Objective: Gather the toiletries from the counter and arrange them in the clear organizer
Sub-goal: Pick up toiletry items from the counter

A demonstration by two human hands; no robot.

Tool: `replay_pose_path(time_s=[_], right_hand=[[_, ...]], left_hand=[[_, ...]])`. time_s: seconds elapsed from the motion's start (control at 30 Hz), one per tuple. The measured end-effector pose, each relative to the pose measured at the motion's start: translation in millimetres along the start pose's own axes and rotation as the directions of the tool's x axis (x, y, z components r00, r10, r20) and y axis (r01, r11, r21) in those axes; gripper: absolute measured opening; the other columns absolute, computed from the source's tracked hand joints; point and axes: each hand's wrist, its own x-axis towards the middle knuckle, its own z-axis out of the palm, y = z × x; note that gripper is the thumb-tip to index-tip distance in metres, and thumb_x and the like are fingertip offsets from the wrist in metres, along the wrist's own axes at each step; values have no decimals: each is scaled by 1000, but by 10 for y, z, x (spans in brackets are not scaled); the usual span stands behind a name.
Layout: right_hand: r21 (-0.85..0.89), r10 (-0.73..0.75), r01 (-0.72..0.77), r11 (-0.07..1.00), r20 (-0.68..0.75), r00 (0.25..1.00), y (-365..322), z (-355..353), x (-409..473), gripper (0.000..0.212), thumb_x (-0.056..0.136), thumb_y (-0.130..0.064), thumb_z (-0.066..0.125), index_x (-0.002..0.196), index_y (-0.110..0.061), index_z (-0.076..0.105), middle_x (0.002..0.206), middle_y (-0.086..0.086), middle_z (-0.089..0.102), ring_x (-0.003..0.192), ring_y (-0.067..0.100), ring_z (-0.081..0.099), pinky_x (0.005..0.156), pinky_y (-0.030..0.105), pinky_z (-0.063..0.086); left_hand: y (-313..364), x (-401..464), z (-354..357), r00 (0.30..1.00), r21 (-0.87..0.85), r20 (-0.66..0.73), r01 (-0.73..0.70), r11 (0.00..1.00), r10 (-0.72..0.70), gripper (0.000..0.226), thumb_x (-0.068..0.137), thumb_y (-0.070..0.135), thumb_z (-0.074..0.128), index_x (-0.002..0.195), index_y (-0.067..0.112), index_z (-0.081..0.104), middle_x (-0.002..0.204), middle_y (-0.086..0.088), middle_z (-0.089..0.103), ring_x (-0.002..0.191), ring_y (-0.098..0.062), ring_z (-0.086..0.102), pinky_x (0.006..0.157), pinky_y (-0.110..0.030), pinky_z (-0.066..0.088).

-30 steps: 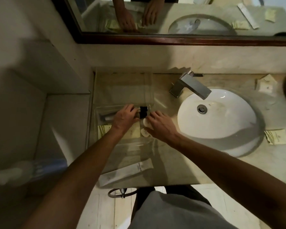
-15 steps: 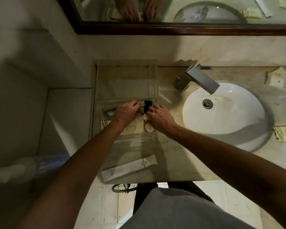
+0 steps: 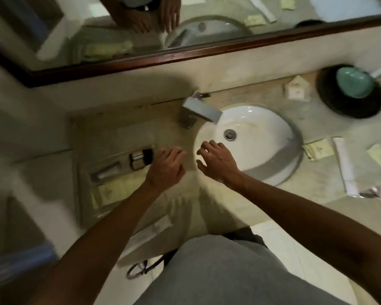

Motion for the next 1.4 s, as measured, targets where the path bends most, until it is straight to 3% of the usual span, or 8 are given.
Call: replay_pose_path(time_s=[0.33, 0.57, 0.7, 0.77, 0.9, 1.07, 1.17, 1.4], right_hand=[[-40, 440, -441, 896, -45, 897, 2375, -128, -1391, 25, 83, -34, 66, 101, -16, 69, 104, 5, 65, 95, 26, 61, 78, 38, 48], [16, 450, -457, 889, 142, 881, 3549, -124, -1825, 39, 72, -22, 73, 109, -11, 66, 112, 11, 63, 101, 34, 59, 76, 41, 48], [70, 287, -317, 946, 280, 916, 3970, -36, -1799, 78, 70, -23, 76, 142, -12, 49, 143, 11, 52, 127, 33, 49, 96, 46, 48], [85, 219, -257, 963, 315, 924, 4123, 35, -1740, 83, 71, -33, 79, 144, -12, 47, 145, 12, 50, 131, 34, 47, 101, 46, 44], [85, 171, -210, 974, 333, 927, 4330, 143, -1538, 74, 71, -45, 76, 136, -16, 54, 137, 11, 53, 125, 32, 49, 102, 44, 42], [104, 359, -387, 916, 219, 907, 4583, 175, -1213, 64, 86, -47, 62, 139, -14, 50, 139, 14, 49, 126, 31, 45, 106, 44, 37], [117, 357, -389, 914, 224, 907, 4687, 177, -1064, 64, 85, -48, 64, 139, -17, 48, 140, 12, 47, 125, 30, 44, 105, 43, 39], [104, 351, -376, 921, 201, 915, 4690, 128, -1116, 62, 82, -50, 67, 133, -16, 53, 130, 9, 51, 117, 26, 48, 98, 40, 44]], left_hand=[[2106, 1844, 663, 951, -165, 231, -169, 972, 204, 51, 73, 22, 53, 123, 15, 54, 114, -6, 59, 102, -28, 54, 85, -39, 42], [3027, 2713, 1152, 929, -191, 277, -197, 961, 246, 53, 74, 26, 54, 125, 11, 50, 117, -11, 57, 106, -31, 53, 86, -41, 44], [3068, 3202, 1360, 937, -113, 277, -187, 976, 212, 58, 75, 28, 55, 130, 11, 48, 122, -11, 55, 110, -30, 52, 87, -41, 44], [2996, 3509, 1433, 944, -85, 274, -165, 983, 183, 56, 77, 28, 54, 130, 12, 47, 124, -11, 54, 111, -29, 52, 88, -41, 45], [2792, 4153, 1497, 967, 30, 240, -95, 995, 85, 56, 77, 29, 61, 128, 11, 47, 122, -13, 56, 108, -30, 54, 86, -42, 46], [2488, 4717, 1706, 945, 100, 324, -69, 993, 33, 68, 77, 29, 64, 138, 10, 38, 132, -12, 49, 117, -31, 48, 91, -43, 42], [2365, 4805, 1878, 933, 84, 358, -49, 995, 16, 72, 78, 30, 66, 141, 12, 35, 132, -10, 50, 119, -29, 47, 96, -43, 38], [2414, 4627, 1926, 929, 38, 355, -127, 991, 105, 50, 77, 35, 66, 119, 13, 51, 116, -11, 55, 105, -31, 53, 87, -42, 42]])
